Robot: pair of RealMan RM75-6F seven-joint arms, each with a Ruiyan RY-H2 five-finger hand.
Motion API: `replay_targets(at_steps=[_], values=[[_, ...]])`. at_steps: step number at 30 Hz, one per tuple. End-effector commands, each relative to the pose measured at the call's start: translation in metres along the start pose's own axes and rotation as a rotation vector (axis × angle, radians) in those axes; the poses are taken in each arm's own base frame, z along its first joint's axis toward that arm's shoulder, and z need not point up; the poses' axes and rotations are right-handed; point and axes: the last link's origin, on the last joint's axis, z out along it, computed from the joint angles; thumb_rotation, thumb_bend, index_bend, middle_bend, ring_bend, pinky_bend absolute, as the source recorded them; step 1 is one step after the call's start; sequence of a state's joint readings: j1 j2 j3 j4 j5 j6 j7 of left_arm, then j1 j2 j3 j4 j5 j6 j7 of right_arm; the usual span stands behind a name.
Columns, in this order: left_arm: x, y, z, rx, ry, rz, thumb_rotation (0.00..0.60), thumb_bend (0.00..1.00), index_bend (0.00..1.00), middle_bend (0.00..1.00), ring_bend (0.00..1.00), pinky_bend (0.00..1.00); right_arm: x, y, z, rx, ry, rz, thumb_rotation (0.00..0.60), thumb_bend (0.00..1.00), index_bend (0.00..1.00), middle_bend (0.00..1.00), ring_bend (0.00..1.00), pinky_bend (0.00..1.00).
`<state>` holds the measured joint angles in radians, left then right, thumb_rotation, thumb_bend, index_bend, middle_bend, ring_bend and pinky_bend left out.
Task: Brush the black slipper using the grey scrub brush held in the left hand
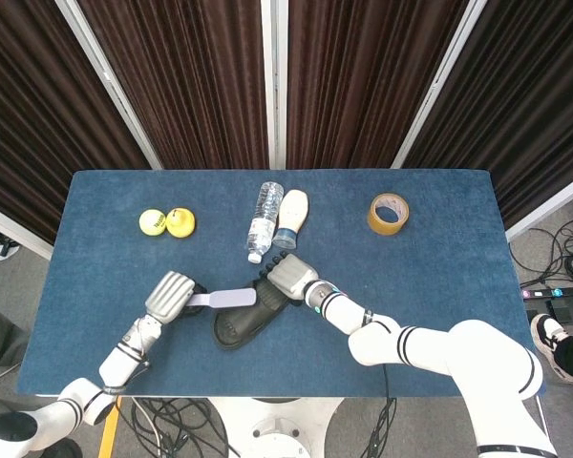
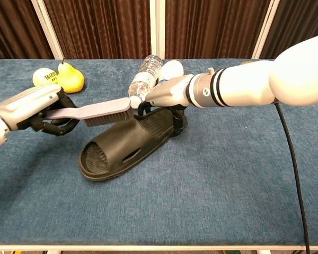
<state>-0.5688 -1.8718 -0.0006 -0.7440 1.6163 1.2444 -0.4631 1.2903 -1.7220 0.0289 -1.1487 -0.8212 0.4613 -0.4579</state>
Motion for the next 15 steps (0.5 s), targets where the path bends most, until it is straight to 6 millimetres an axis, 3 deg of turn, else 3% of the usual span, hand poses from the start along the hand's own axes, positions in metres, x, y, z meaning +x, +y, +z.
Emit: replay_targets(at_steps=[1,7,15], values=[[-0.007,-0.005,0.010,0.025,-0.029,0.030,0.600,0.55,1.00,1.00,1.00,1.00,0.001,0.001,0.000,-0.002,0.000,0.001,0.600,0.31,0.32,0.27,0.13,0.14],[-0.018,-0.010,0.002,0.004,-0.077,0.103,0.600,0.55,1.00,1.00,1.00,1.00,0.002,0.001,0.000,-0.003,-0.003,0.002,0.600,0.33,0.33,0.27,0.13,0.16],[-0.022,0.001,-0.021,-0.113,-0.127,0.120,0.600,0.55,1.00,1.00,1.00,1.00,0.000,-0.001,0.002,-0.004,-0.013,0.005,0.600,0.33,0.33,0.28,0.13,0.17]])
